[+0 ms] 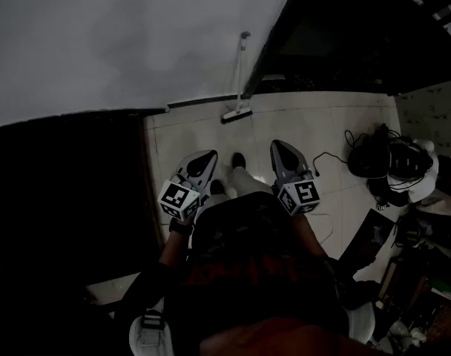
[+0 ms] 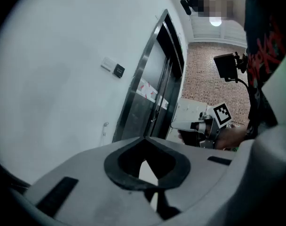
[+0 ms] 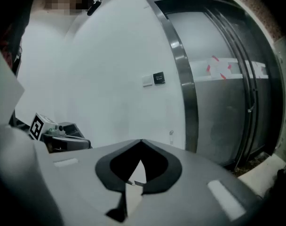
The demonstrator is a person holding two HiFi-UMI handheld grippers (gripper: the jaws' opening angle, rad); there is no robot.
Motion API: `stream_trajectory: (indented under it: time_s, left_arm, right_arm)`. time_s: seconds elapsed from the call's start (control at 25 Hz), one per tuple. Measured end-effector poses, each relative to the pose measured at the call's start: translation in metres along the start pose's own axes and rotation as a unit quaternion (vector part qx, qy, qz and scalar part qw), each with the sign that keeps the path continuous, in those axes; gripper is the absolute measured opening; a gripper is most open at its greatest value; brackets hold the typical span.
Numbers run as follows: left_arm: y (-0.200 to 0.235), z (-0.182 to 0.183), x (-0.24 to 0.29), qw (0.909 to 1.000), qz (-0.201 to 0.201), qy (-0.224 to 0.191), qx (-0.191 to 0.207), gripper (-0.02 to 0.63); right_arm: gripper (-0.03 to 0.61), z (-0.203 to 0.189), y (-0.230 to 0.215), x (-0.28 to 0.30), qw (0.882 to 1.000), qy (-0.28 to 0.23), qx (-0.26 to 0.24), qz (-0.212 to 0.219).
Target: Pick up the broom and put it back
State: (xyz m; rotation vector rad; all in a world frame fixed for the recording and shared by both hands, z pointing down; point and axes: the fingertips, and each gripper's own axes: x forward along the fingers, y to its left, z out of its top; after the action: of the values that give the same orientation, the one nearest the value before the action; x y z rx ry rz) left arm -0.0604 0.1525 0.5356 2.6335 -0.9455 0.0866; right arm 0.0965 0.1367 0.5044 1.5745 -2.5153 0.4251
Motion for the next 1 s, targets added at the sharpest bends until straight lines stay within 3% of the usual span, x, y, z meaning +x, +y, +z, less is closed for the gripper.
stream_trajectory:
  time_s: [0.32,0.48,0.6,0.68,0.76,0.8,0.88,1.0]
  left_arm:
    - [0.037,0.004,0.076,0.9961,0.081,-0.033,0.012,0.000]
    - [0.053,0.023,0.124,0.9958,0.086,-0.019,-0.022,0.000]
    - [0.075,0.051,0.136,0.9938,0.097,-0.040,-0.038,0.002]
    - [0.093,0.067,0.135,0.9920,0.109,-0.050,-0.038,0.002]
    - [0.109,0.076,0.134,0.9920,0.113,-0.053,-0.019,0.002]
    - [0.115,0.078,0.133,0.9924,0.110,-0.054,-0.003,0.002]
    - [0.127,0.079,0.129,0.9928,0.107,-0.053,0.010,0.002]
    - [0.145,0.094,0.125,0.9909,0.125,-0.050,-0.006,0.003]
  right_arm:
    - [0.000,-0.011,-0.074,0.085,1.000,0.027,0.008,0.014]
    - [0.000,-0.004,-0.130,0.152,0.999,0.050,-0.003,0.017]
    - [0.000,-0.013,-0.160,0.207,0.998,0.062,-0.014,0.027]
    - [0.004,-0.030,-0.176,0.250,0.995,0.091,-0.027,0.032]
    - [0.119,-0.053,-0.190,0.296,0.989,0.139,-0.030,0.032]
    - [0.134,-0.063,-0.196,0.317,0.986,0.163,-0.026,0.030]
    - [0.150,-0.079,-0.205,0.355,0.979,0.201,-0.029,0.017]
    - [0.149,-0.095,-0.219,0.409,0.970,0.239,-0.051,-0.015]
